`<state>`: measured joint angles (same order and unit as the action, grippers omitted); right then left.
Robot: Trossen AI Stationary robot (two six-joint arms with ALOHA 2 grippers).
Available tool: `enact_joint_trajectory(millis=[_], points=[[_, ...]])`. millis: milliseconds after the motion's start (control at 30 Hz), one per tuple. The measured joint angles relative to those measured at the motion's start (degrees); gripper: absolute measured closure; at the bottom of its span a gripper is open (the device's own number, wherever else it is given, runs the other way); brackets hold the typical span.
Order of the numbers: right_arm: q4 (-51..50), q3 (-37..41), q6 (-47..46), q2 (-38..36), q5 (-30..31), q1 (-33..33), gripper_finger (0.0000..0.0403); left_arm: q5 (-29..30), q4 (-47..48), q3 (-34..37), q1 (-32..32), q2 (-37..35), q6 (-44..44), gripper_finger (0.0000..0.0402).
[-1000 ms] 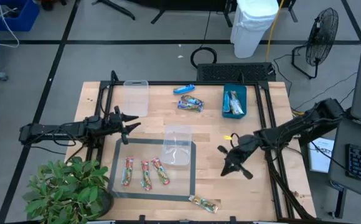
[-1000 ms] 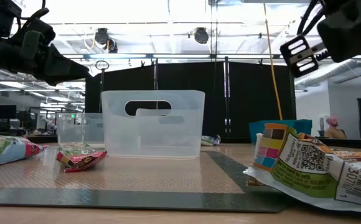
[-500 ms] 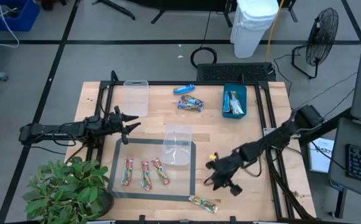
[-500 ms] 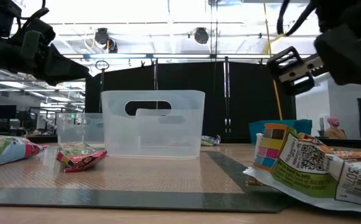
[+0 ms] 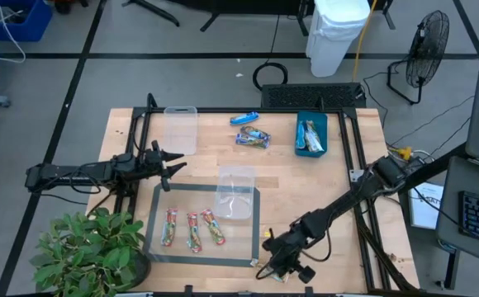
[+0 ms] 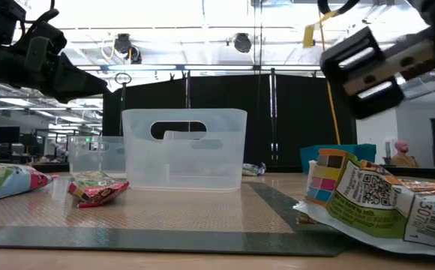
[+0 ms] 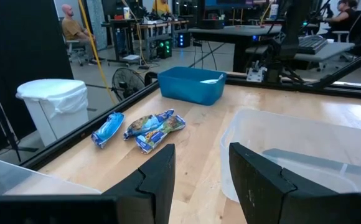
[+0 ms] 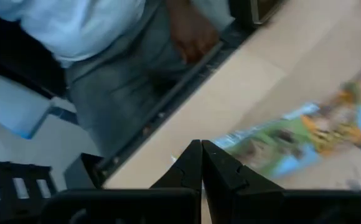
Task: Pick and place Granola Bars by type
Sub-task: Put the yellow granola bar into the blue bin
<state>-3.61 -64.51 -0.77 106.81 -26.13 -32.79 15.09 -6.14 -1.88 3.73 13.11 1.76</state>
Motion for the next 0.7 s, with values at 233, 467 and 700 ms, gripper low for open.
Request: enact_joint_trajectory(millis=[233, 467, 700], points=[[3.9, -1.3, 0.0, 4.9, -4.1, 0.6, 0.0403, 0.0, -0.1, 0.0, 0.0, 0.0, 0.0, 0.0245], [2.6, -1.3, 0.0, 6.8, -0.9, 3.1, 0.0403, 0.0, 0.0, 0.0, 0.0, 0.0, 0.0, 0.0245], [-9.0, -1.4, -1.4, 4.4, 5.6, 5.3, 0.0403, 0.0, 0.0, 0.0, 0.0, 0.0, 0.0, 0.0245]])
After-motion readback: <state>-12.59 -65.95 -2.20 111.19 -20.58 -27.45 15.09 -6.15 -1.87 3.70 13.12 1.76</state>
